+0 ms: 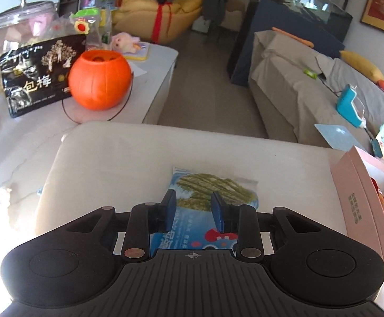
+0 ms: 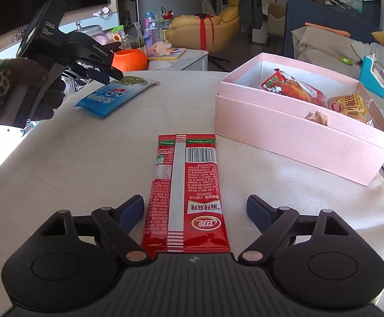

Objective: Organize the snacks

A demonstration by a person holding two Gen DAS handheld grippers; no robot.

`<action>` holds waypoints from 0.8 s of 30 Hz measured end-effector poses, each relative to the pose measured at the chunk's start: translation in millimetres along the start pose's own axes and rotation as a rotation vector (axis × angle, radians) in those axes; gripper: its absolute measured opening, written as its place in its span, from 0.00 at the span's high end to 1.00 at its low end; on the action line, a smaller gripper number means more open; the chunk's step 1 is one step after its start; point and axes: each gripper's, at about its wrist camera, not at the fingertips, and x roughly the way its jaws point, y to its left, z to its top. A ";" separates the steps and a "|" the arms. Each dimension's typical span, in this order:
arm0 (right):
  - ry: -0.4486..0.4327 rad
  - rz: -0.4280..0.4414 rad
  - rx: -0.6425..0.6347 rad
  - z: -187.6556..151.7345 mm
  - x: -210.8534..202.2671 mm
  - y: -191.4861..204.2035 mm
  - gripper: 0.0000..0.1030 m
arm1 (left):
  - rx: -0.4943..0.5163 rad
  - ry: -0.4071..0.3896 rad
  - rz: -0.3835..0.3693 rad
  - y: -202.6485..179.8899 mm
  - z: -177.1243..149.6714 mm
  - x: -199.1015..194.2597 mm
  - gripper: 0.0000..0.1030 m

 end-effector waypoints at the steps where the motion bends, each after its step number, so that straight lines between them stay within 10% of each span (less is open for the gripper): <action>1: -0.001 0.002 0.002 -0.2 0.0 -0.3 0.17 | 0.027 -0.006 -0.012 -3.9 -0.4 1.2 0.68; 10: -0.003 0.007 0.008 -0.5 -1.1 -1.8 0.16 | 0.402 0.085 -0.180 -60.4 -57.3 -31.6 0.71; 19: 0.000 -0.002 0.001 -0.4 -0.7 -0.2 0.16 | -0.077 -0.021 -0.088 15.2 -1.8 -18.9 0.69; 24: -0.001 0.003 0.003 -0.4 -0.6 -0.2 0.16 | 0.007 0.036 -0.083 11.3 -4.0 7.9 0.68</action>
